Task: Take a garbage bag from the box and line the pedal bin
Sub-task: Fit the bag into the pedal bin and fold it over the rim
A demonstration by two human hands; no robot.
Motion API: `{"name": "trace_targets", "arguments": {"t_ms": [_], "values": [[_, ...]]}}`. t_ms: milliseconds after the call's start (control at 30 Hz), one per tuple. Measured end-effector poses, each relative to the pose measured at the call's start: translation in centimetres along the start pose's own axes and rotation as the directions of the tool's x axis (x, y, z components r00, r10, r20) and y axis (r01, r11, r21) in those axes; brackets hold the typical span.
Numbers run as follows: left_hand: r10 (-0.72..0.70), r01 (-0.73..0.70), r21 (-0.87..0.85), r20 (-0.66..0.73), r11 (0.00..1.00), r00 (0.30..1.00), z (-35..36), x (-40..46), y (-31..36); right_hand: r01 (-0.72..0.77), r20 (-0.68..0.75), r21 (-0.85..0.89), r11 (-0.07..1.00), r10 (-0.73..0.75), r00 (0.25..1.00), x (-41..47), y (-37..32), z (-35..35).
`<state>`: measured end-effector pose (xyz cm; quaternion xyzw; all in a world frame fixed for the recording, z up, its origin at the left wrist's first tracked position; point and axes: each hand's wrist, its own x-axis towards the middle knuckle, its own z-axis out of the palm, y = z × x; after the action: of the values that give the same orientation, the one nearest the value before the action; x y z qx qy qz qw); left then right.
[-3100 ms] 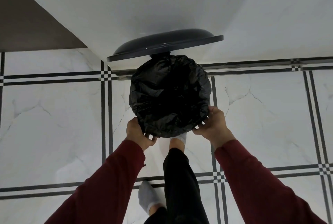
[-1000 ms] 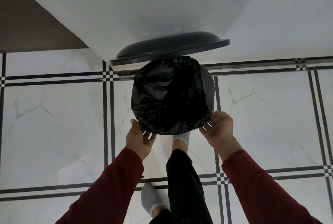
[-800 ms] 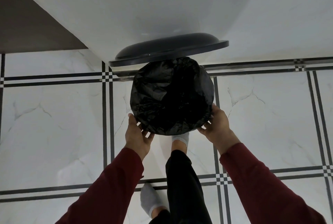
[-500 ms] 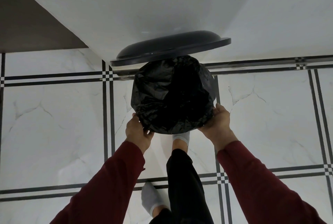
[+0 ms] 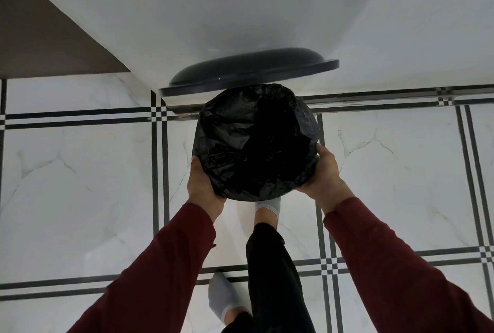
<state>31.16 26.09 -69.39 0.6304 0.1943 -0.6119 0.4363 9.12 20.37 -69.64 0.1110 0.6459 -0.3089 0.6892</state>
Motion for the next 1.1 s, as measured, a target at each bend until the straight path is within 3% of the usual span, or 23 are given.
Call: {"name": "trace_targets", "arguments": {"t_ms": [133, 233, 333, 567, 733, 833, 933, 1100], "values": [[-0.018, 0.018, 0.002, -0.094, 1.0, 0.995, -0.6, 0.1, 0.1, 0.027, -0.084, -0.018, 0.999, -0.028, 0.996, -0.4, 0.0, -0.7], [-0.126, 0.128, 0.008, -0.142, 0.992, 0.982, -0.9, -0.1, 0.3, 0.039, -0.101, 0.044, 0.998, -0.035, 0.994, -0.3, 0.4, -1.6], [-0.19, 0.182, -0.105, -0.074, 0.978, 0.979, -1.3, -0.4, -0.1, 0.026, -0.08, 0.127, 0.992, -0.016, 0.997, -0.1, 1.3, -2.4], [-0.141, 0.131, -0.284, -0.012, 0.95, 0.99, -1.0, -0.4, -1.5, -0.05, -0.043, 0.223, 0.974, 0.061, 0.997, -0.7, 2.4, -1.6], [-0.124, 0.118, -0.09, -0.067, 0.989, 0.99, -0.5, -0.7, -1.5, -0.031, -0.022, 0.312, 0.95, 0.04, 0.999, -0.8, 2.8, -1.4], [-0.142, 0.134, -0.107, -0.074, 0.985, 0.987, -1.3, -0.6, -1.4, -0.018, -0.069, 0.19, 0.982, 0.032, 0.997, -1.1, 2.7, -1.5], [-0.118, 0.102, -0.202, -0.069, 0.974, 0.991, -1.8, -0.7, -1.7, -0.019, -0.075, 0.189, 0.982, 0.033, 0.997, -1.2, 2.6, -1.8], [-0.072, 0.071, -0.018, -0.072, 0.997, 0.995, -1.8, -0.1, -1.5, -0.054, -0.021, 0.184, 0.981, 0.059, 0.998, -0.7, 2.5, -1.3]]}}
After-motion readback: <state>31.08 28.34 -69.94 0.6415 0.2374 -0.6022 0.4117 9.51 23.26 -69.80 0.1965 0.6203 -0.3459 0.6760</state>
